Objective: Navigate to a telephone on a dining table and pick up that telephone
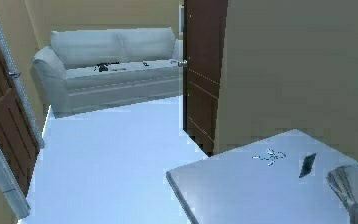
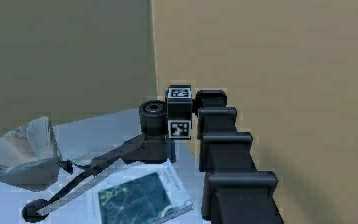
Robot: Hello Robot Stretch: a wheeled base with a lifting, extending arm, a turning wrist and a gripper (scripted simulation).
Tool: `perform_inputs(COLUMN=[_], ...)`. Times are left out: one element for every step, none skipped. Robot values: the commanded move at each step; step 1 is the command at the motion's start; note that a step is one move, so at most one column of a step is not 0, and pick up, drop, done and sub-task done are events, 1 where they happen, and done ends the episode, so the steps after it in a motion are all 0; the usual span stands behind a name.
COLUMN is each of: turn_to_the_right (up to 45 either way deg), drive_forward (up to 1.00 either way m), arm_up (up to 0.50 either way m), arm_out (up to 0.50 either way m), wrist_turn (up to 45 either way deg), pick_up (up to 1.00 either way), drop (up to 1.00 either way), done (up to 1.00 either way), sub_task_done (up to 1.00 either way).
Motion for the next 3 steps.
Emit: perform_inputs(turn_to_the_right=[0.0, 0.0, 0.0], drive_forward=[0.00, 0.00, 0.00], arm_up=[0.00, 0.00, 0.00], arm_out=[0.00, 0.00, 0.00], wrist_turn=[45.0, 42.0, 0.0], pick_up=[0.00, 0.00, 1.00], drop=[0.00, 0.00, 0.00], done=[0.00, 0.00, 0.00], sub_task_done=[0.00, 0.00, 0.00])
